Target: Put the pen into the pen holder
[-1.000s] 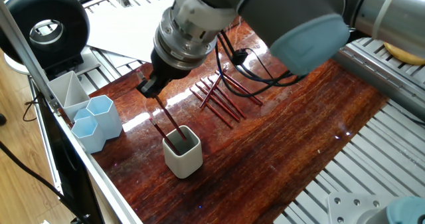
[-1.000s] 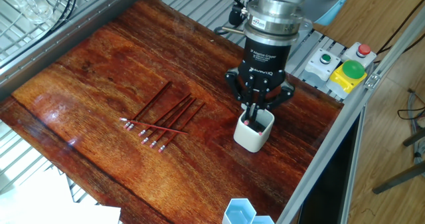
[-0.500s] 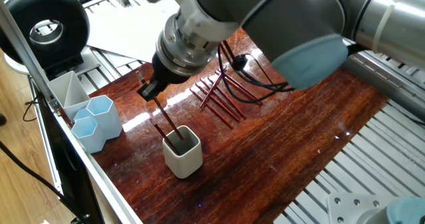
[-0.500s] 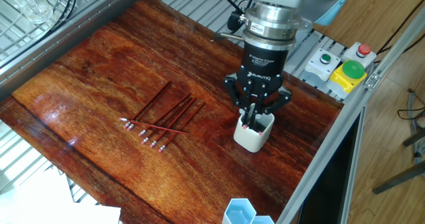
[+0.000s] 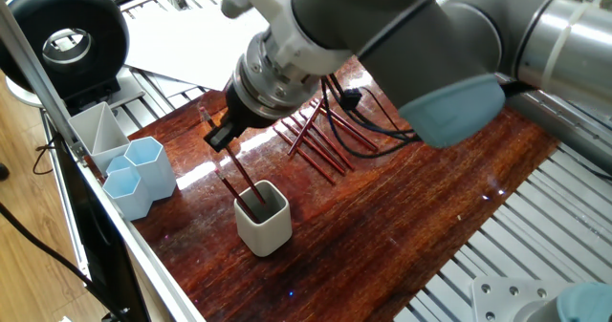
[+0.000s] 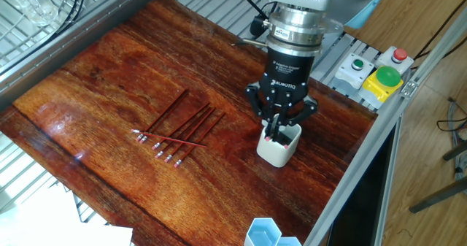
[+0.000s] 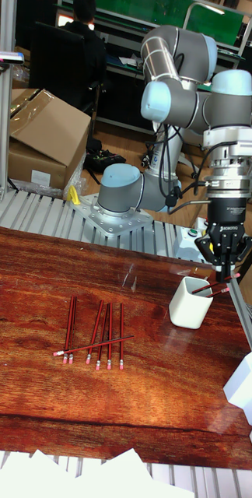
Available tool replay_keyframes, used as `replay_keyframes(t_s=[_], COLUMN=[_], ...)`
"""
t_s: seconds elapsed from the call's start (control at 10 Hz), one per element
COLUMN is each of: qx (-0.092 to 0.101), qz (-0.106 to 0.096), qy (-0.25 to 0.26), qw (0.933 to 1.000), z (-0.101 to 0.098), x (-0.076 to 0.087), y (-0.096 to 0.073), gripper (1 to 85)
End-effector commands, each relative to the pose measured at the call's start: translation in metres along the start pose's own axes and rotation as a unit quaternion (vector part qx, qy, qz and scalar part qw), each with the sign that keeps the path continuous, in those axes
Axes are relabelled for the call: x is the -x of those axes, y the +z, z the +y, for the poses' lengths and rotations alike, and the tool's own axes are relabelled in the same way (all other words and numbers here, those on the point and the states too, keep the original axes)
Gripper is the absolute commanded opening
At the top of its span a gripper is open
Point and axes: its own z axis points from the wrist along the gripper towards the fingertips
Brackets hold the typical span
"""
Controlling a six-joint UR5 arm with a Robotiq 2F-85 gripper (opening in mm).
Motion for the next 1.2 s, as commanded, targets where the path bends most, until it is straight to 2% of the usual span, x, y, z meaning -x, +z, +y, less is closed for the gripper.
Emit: replay_keyframes(t_s=[0.0, 0.1, 0.3, 0.5, 0.7, 1.1], qx=[-0.005, -0.005, 0.011, 0.016, 0.01, -0.016], qz=[0.002, 0.009, 0.019, 0.02, 0.038, 0.113], qy=[0.019, 0.026, 0.005, -0.001, -0.001, 0.012], qw=[0.9998, 0.9996, 0.9997, 0.9997, 0.9992, 0.9934], z=[-0.002, 0.0, 0.007, 0.009, 0.005, -0.019], x=[-0.009, -0.015, -0.022, -0.023, -0.03, -0.052], y=[0.001, 0.001, 0.001, -0.001, -0.005, -0.038], gripper=[1.0, 3.0, 30.3, 44.0, 45.7, 40.0])
